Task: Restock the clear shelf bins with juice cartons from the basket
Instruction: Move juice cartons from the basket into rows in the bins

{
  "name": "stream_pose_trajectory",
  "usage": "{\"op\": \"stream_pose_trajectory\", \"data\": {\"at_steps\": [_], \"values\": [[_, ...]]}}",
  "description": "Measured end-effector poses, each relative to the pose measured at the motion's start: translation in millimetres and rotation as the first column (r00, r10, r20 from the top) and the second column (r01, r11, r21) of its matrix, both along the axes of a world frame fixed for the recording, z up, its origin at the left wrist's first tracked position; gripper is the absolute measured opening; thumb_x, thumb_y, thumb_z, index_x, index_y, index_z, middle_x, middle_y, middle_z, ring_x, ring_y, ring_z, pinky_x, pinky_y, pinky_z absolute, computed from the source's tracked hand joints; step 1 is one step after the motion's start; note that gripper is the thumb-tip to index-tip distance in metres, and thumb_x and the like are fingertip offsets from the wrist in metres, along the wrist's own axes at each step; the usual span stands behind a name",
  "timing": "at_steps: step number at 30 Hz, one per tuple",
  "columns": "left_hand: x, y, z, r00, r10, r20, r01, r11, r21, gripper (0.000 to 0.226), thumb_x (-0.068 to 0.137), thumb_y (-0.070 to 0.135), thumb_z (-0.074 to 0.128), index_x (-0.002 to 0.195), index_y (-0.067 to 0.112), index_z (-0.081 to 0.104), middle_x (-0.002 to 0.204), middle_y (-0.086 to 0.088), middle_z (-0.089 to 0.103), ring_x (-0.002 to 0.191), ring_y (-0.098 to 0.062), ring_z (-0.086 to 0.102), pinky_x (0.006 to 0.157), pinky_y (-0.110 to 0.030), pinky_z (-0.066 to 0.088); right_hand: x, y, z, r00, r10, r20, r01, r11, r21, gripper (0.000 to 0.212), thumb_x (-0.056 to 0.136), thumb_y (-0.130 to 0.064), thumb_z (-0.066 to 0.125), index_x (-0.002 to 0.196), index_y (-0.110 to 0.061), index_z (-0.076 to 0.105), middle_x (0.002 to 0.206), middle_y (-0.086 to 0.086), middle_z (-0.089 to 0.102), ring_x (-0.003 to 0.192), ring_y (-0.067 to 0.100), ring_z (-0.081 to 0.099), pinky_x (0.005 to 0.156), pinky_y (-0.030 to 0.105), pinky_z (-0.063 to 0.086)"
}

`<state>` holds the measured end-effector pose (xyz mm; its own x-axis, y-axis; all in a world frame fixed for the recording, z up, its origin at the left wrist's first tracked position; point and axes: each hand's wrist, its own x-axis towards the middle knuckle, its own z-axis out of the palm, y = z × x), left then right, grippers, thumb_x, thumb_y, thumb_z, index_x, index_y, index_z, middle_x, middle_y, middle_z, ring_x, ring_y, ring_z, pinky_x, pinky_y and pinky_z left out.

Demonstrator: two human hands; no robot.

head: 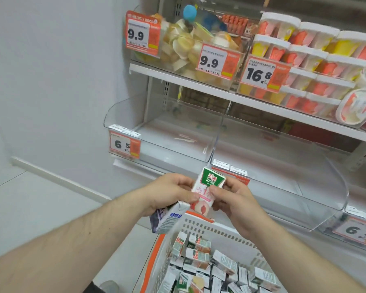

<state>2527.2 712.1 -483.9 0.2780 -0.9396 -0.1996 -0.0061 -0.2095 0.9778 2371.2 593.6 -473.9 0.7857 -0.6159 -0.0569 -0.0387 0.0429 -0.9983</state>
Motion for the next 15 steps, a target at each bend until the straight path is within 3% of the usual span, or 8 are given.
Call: {"op": "stream_pose_trajectory", "data": {"at_steps": [4, 6, 11, 15], "values": [[15, 13, 3, 0.998, 0.067, 0.008, -0.067, 0.997, -0.042, 0.031, 0.087, 0.001, 0.068, 0.115, 0.014, 0.069, 0.091, 0.001, 0.076, 0.075, -0.012, 0.071, 0.062, -0.022, 0.053, 9, -4, 1, 0.998, 0.068, 0.013, -0.068, 0.997, -0.037, 0.064, 0.058, -0.010, 0.075, 0.120, -0.013, 0.061, 0.101, 0.010, 0.070, 0.079, 0.019, 0.062, 0.064, 0.032, 0.045], [20, 17, 3, 0.996, 0.089, 0.002, -0.089, 0.995, -0.050, 0.031, 0.087, -0.001, 0.067, 0.114, 0.013, 0.070, 0.089, 0.003, 0.075, 0.074, -0.011, 0.070, 0.063, -0.021, 0.053, 13, -7, 2, 0.998, 0.062, -0.004, -0.062, 0.995, -0.075, 0.066, 0.058, -0.007, 0.072, 0.122, -0.016, 0.060, 0.106, 0.011, 0.067, 0.085, 0.020, 0.061, 0.065, 0.032, 0.044], [29, 22, 4, 0.997, 0.083, 0.008, -0.083, 0.995, -0.062, 0.030, 0.088, -0.002, 0.064, 0.112, 0.016, 0.070, 0.086, 0.006, 0.075, 0.078, -0.011, 0.070, 0.072, -0.024, 0.054, 26, -4, 8, 0.998, 0.067, -0.002, -0.067, 0.995, -0.079, 0.063, 0.057, -0.003, 0.059, 0.118, -0.017, 0.063, 0.099, 0.010, 0.065, 0.078, 0.018, 0.058, 0.062, 0.029, 0.045], [39, 26, 7, 0.996, 0.079, 0.040, -0.077, 0.995, -0.061, 0.031, 0.090, 0.000, 0.063, 0.114, 0.019, 0.071, 0.091, 0.005, 0.075, 0.083, -0.013, 0.070, 0.080, -0.027, 0.054, 36, 0, 15, 0.991, 0.123, -0.061, -0.131, 0.978, -0.160, 0.066, 0.062, -0.015, 0.065, 0.128, -0.021, 0.058, 0.114, 0.018, 0.063, 0.079, 0.014, 0.059, 0.066, 0.029, 0.044]]}}
